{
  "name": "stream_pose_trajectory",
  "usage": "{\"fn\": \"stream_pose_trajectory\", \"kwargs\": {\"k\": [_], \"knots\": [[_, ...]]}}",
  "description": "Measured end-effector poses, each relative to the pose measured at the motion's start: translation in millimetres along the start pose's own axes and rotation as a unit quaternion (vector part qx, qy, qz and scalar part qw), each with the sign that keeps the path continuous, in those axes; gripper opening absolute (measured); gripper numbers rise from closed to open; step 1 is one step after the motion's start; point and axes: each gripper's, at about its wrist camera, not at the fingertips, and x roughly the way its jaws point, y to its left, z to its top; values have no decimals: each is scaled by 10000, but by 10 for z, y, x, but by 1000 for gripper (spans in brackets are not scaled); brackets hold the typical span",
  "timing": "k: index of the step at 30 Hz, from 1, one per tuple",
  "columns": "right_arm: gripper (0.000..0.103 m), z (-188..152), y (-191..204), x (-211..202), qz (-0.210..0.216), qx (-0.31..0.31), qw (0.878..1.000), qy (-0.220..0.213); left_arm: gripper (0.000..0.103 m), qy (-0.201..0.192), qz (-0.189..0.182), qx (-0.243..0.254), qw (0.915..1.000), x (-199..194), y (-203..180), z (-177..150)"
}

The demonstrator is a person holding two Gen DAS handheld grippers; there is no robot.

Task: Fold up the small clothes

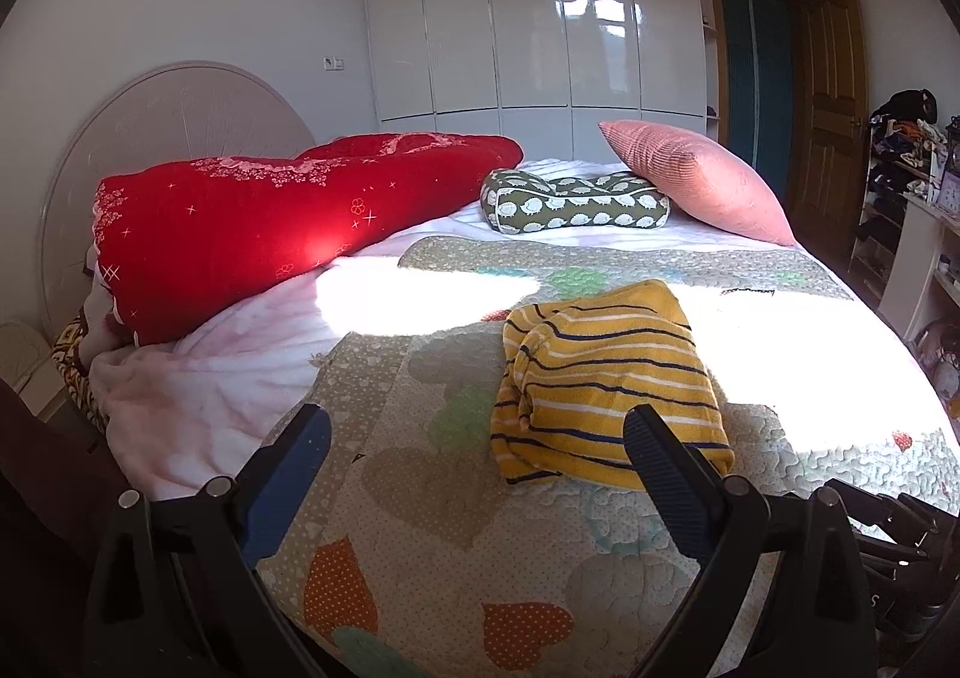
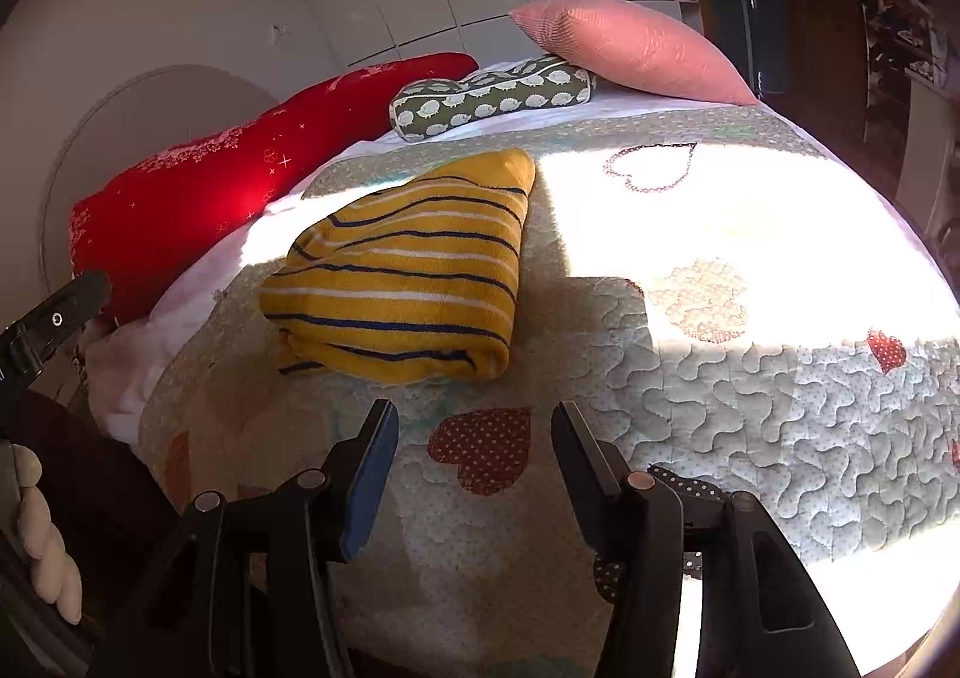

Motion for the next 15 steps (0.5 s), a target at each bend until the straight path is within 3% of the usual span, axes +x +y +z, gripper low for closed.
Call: {"fn": "stream_pose_trajectory", "kwargs": {"k": [8, 15], "knots": [[58, -40, -35, 26, -68, 107, 9999, 70, 98, -21, -117, 34, 9999, -4, -34, -42], [58, -58, 138, 43, -214, -161, 9996, 80, 103, 23, -167, -46, 9998, 22, 60, -89]]}}
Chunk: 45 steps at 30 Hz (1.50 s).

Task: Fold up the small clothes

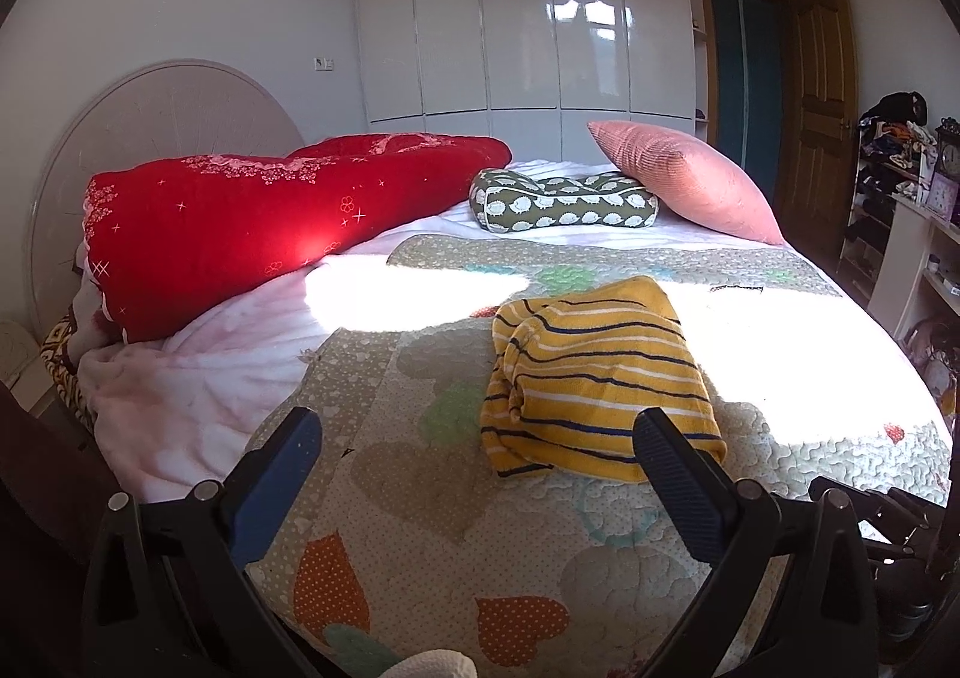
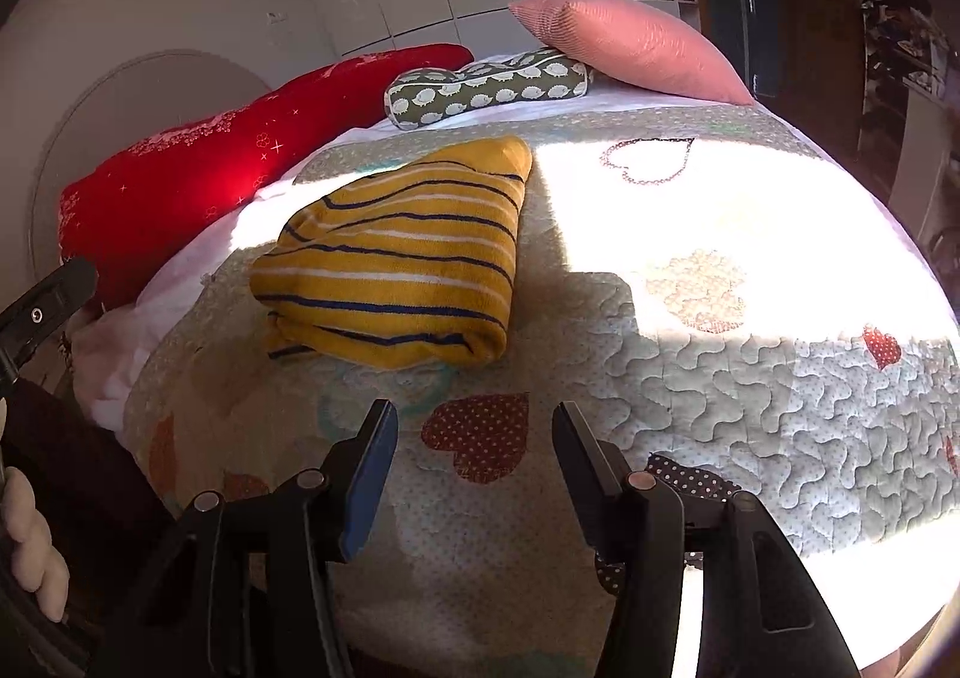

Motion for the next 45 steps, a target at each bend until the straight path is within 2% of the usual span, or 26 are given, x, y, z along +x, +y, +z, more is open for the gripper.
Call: {"fn": "stream_pose_trajectory", "kwargs": {"k": [6, 13, 17, 21, 23, 27, 31, 34, 35, 39, 42, 45], "knots": [[61, -53, 103, 116, -137, -171, 9996, 178, 103, 668, -123, 74, 9977, 268, 33, -189], [61, -44, 148, 181, -85, -222, 9994, 237, 103, 994, -214, 108, 9948, 383, 16, -295], [61, 255, 213, 299, 418, -213, 9988, 111, 103, 1247, -331, -201, 9914, 492, 173, -330], [61, 704, 467, 647, 1025, -100, 9945, 201, 103, 1304, -93, -399, 9906, 541, 365, -356], [61, 830, 602, 912, 1222, -8, 9916, 425, 103, 1295, 35, -483, 9904, 540, 469, -362], [62, 820, 763, 1495, 1581, 304, 9807, 1111, 103, 1233, 276, -545, 9905, 524, 650, -375], [63, 840, 877, 1585, 1680, 239, 9787, 1158, 103, 1229, 323, -561, 9903, 536, 730, -404], [63, 851, 878, 1399, 1746, 53, 9789, 1060, 103, 1214, 334, -503, 9908, 541, 698, -403], [63, 826, 862, 1277, 1686, -44, 9813, 926, 103, 1203, 340, -463, 9911, 537, 677, -398], [63, 586, 613, 776, 747, -398, 9957, 390, 103, 1206, 209, -199, 9923, 553, 508, -405], [63, 347, 297, 521, 81, -341, 9989, 299, 103, 1287, 48, 116, 9916, 584, 282, -414], [63, 155, 27, 356, -303, -88, 9990, 302, 103, 1298, -165, 337, 9908, 566, 37, -401]]}}
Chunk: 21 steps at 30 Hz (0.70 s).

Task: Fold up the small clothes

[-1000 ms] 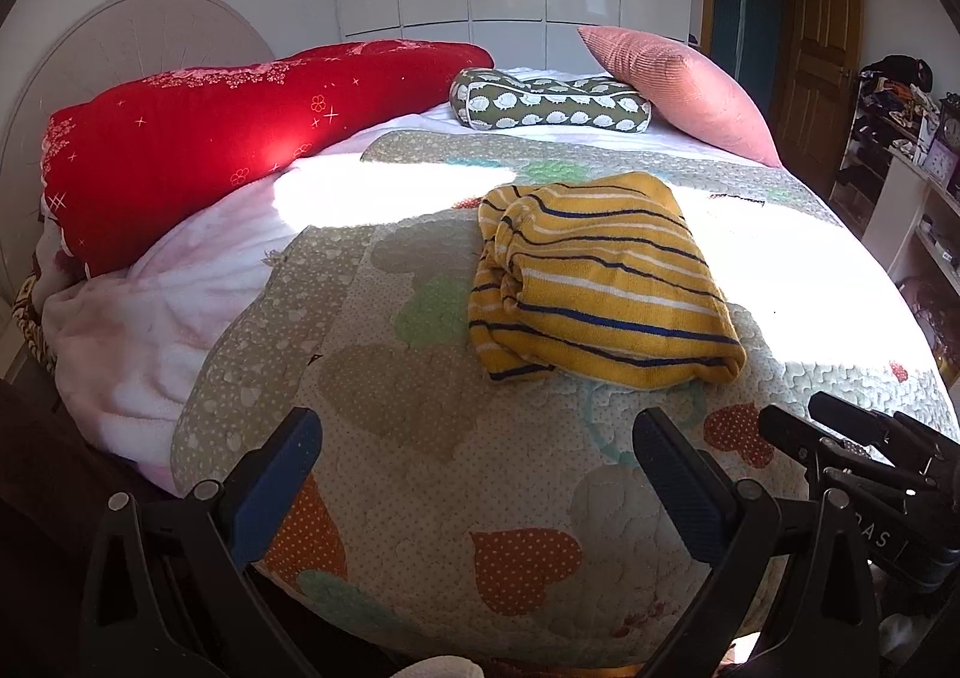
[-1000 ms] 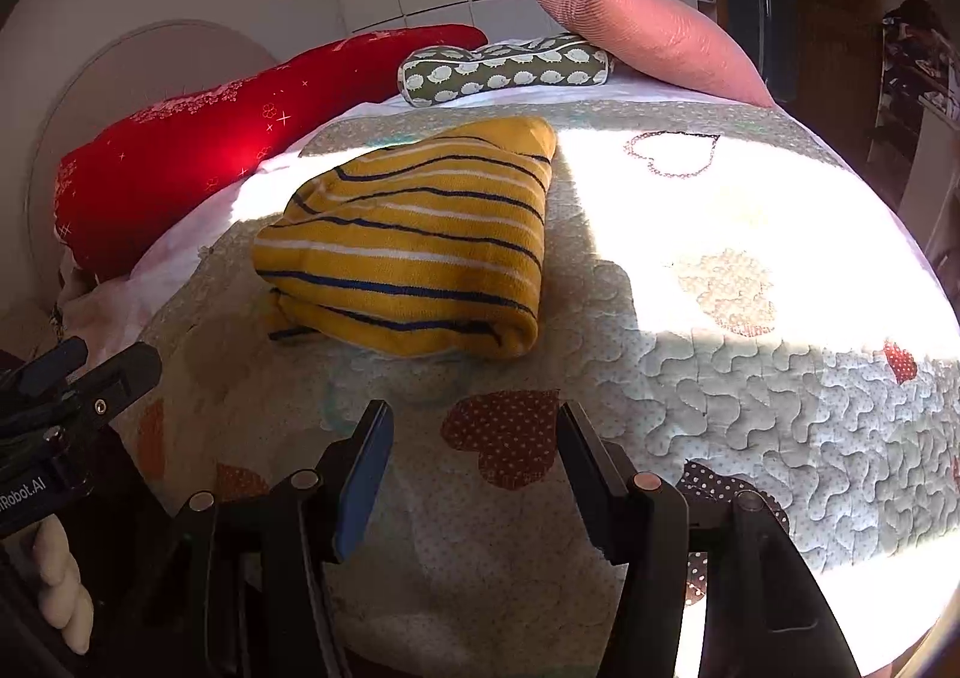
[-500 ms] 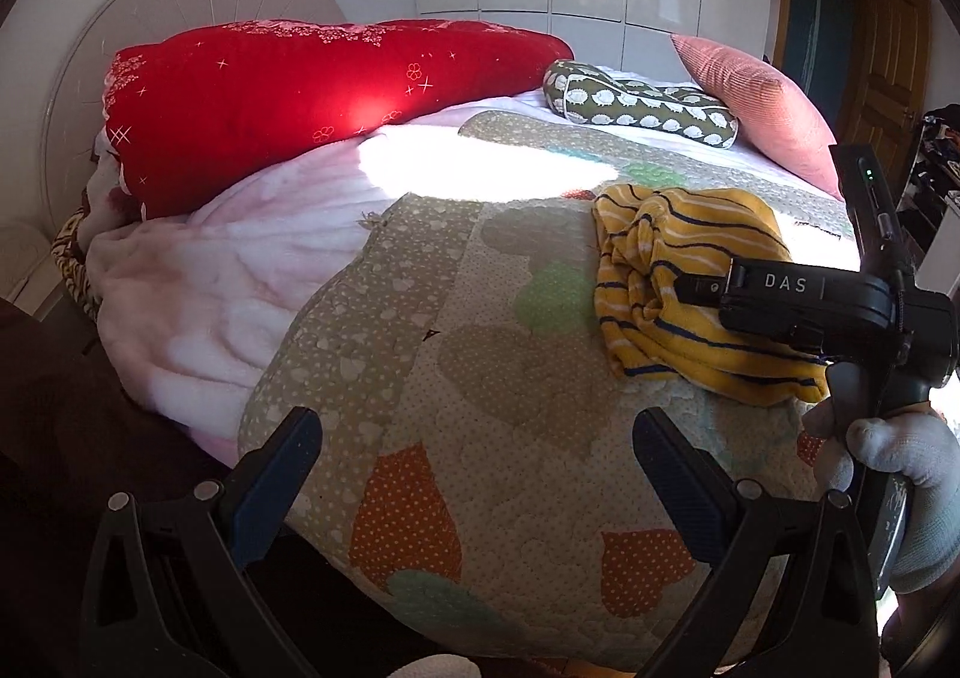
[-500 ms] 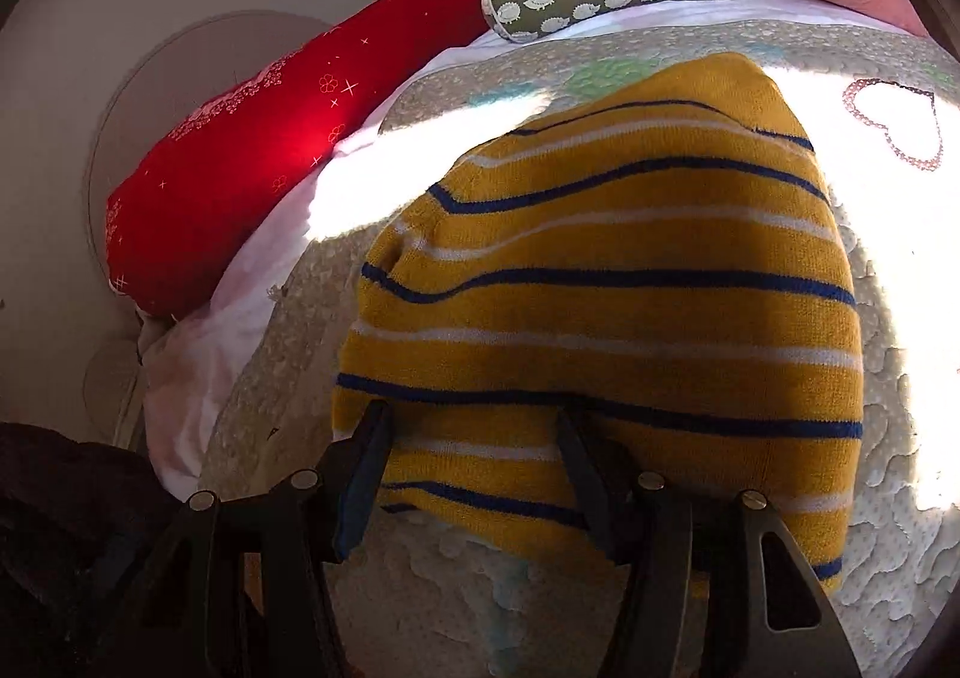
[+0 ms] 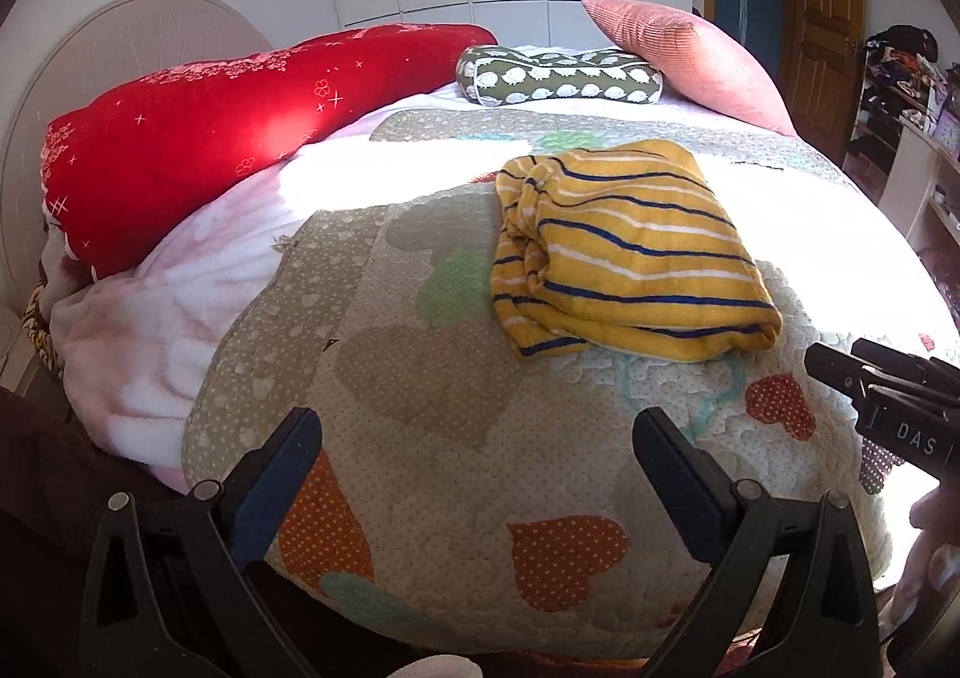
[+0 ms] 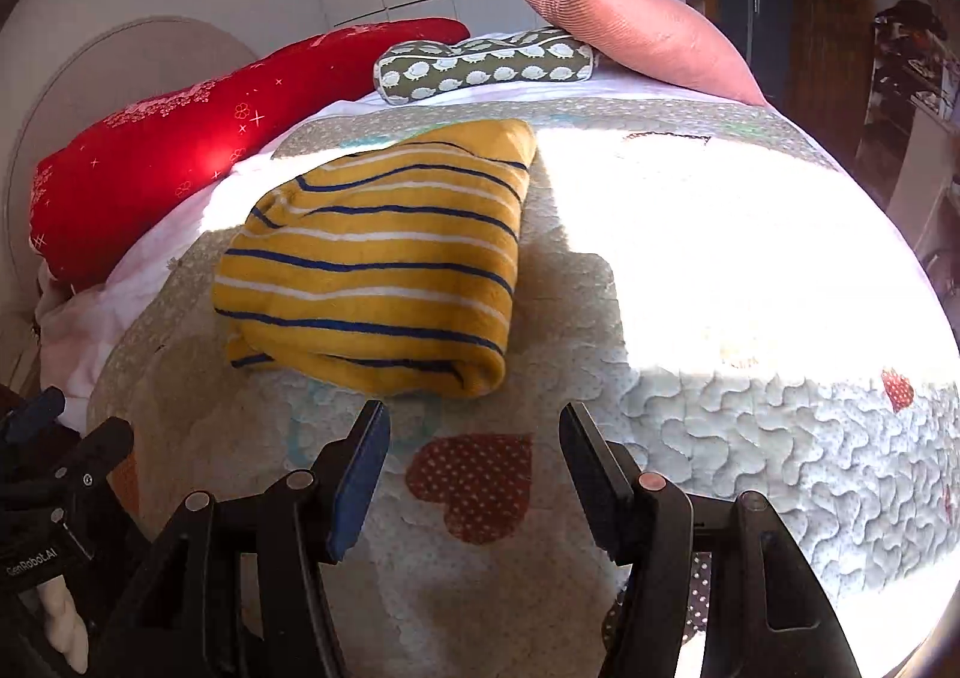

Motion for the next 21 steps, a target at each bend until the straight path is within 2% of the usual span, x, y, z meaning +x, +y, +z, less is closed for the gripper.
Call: {"fn": "stream_pose_trajectory", "kwargs": {"k": [4, 8, 21], "knots": [[63, -189, -155, -118, -161, 129, 9998, -74, 103, 95, -278, 115, 9995, -36, -251, 17], [63, -263, -195, -155, -337, 6, 9994, -98, 103, 136, -303, 247, 9991, -83, -431, -24], [63, -348, -100, -79, -293, -74, 9995, -11, 103, 365, -398, 239, 9983, 5, -434, -143]]}}
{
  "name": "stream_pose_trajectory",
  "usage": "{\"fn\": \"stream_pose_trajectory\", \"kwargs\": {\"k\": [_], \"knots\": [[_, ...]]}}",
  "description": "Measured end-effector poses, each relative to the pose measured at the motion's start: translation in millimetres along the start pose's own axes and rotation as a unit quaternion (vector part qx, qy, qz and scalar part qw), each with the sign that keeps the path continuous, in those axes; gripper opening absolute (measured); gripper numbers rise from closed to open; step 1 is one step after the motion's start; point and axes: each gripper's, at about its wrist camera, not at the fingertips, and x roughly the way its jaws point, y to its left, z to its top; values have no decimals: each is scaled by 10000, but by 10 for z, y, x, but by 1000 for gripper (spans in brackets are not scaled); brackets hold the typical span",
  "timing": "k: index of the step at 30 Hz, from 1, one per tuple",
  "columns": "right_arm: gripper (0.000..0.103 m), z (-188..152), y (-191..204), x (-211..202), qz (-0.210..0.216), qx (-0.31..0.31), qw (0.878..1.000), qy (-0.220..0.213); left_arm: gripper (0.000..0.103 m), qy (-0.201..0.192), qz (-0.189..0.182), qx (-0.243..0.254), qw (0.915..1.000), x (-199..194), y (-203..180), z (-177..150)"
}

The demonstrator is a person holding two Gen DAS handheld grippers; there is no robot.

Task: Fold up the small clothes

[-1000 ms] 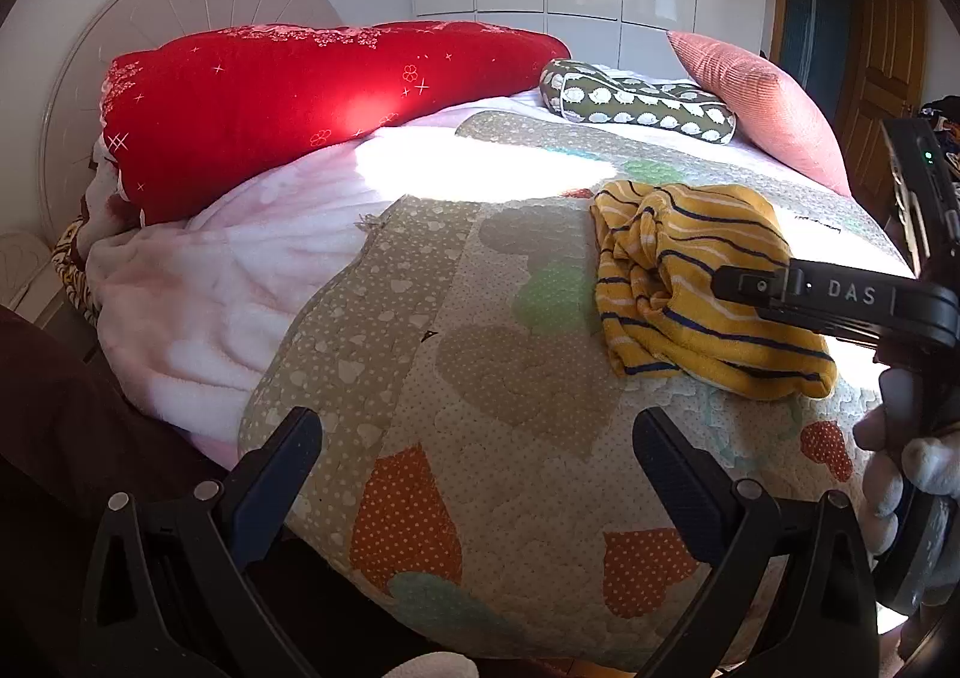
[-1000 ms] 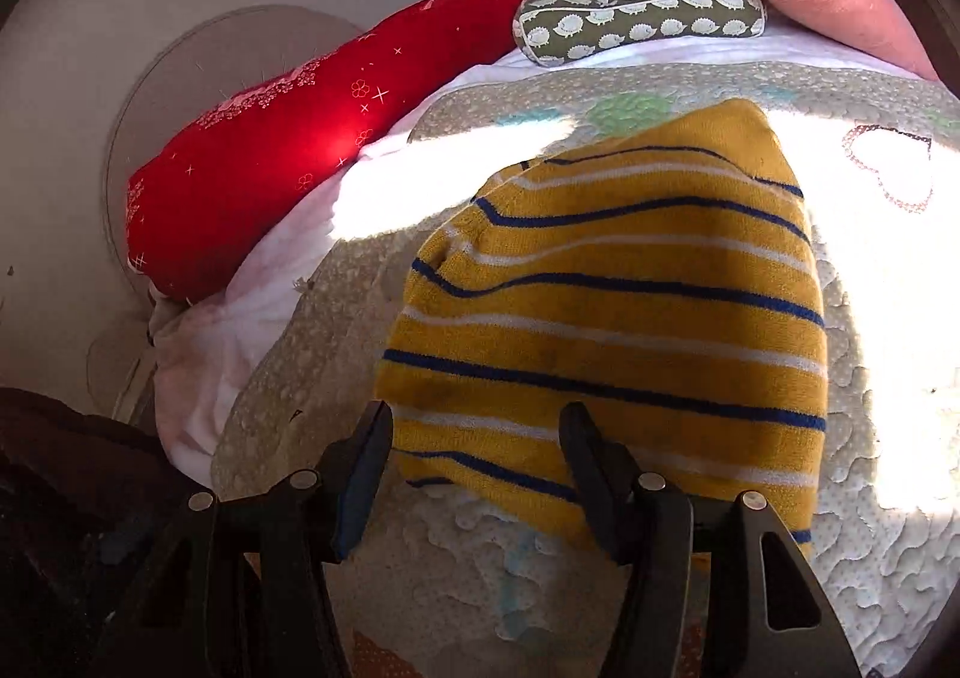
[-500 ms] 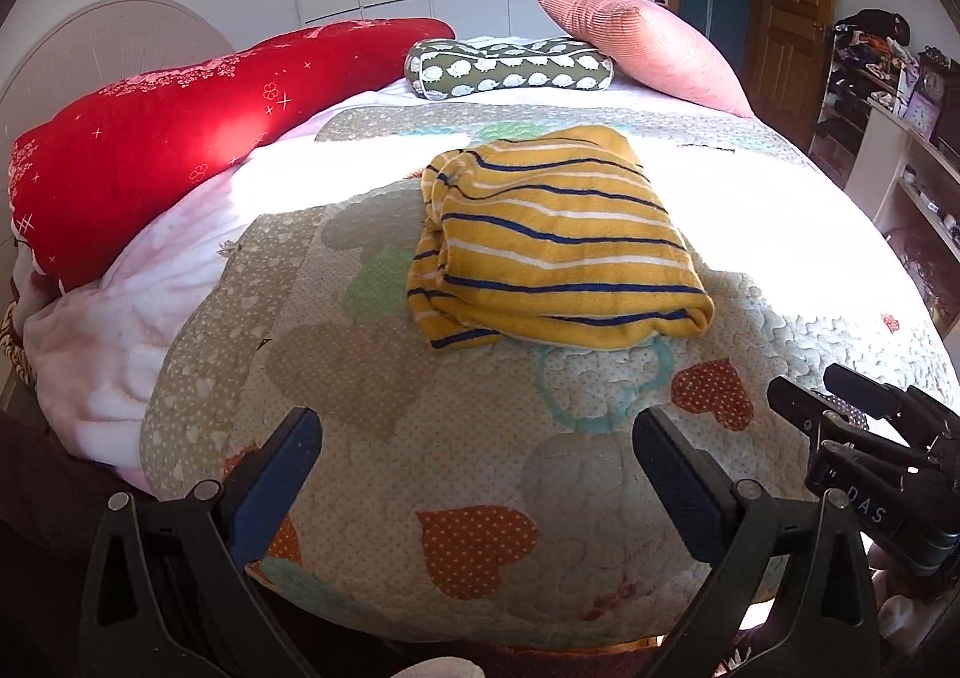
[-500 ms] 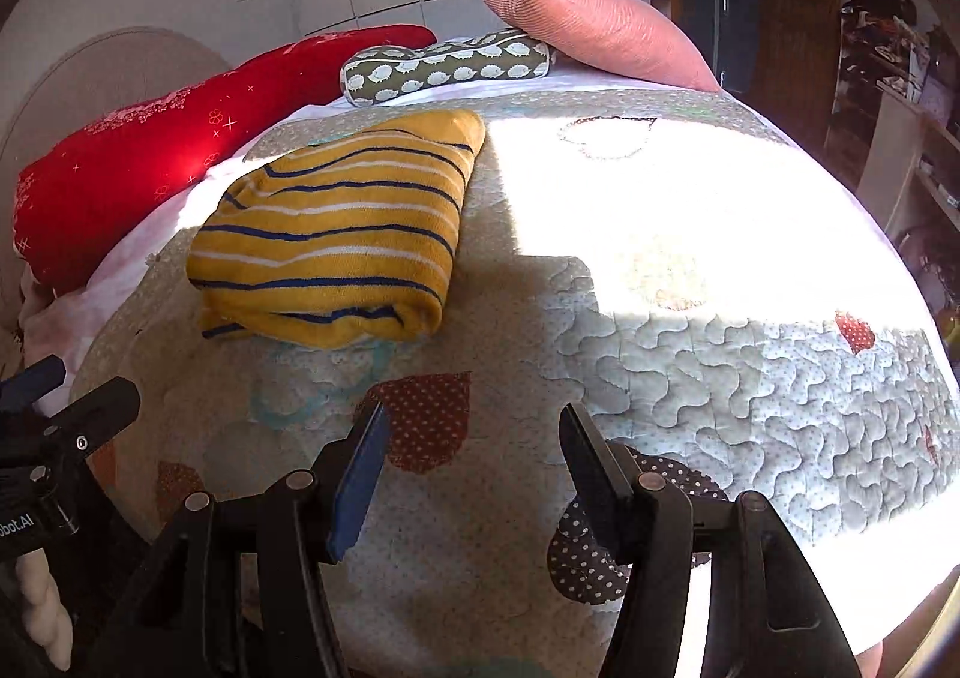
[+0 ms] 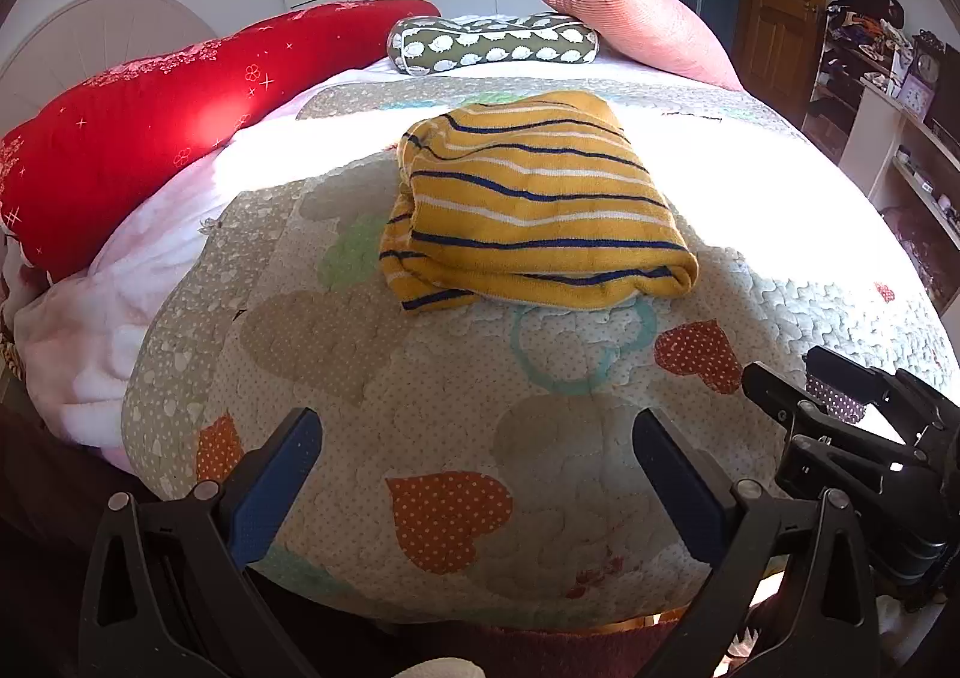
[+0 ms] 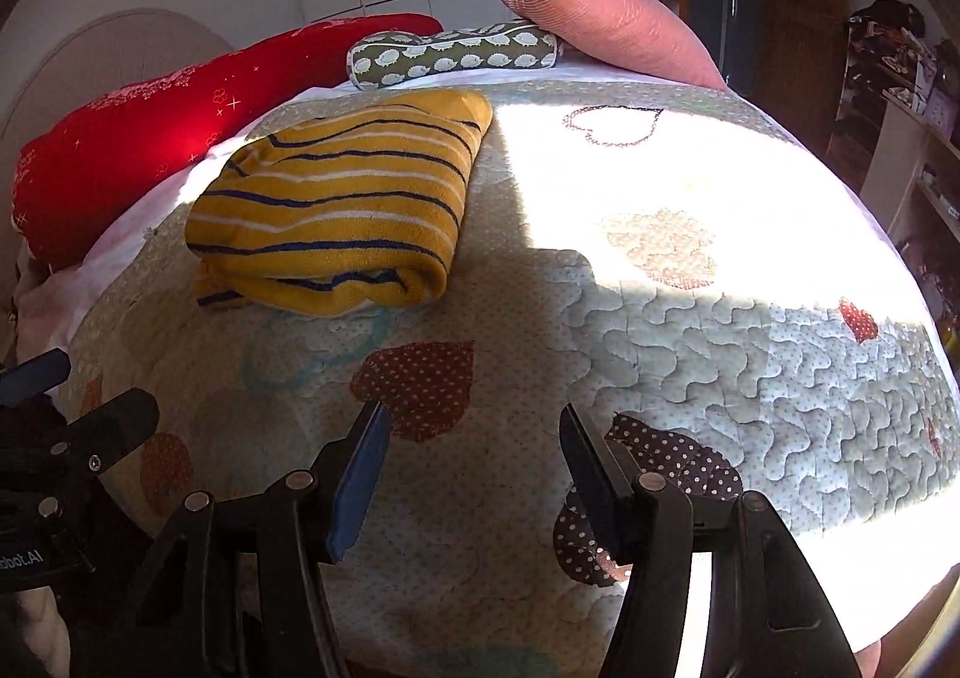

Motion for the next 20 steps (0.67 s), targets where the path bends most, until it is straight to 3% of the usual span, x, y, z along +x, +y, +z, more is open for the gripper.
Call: {"fn": "stream_pose_trajectory", "kwargs": {"k": [20], "knots": [[64, 51, 190, 86, 145, -218, 9996, 89, 103, 261, -109, -295, 9992, 159, 151, -20]]}}
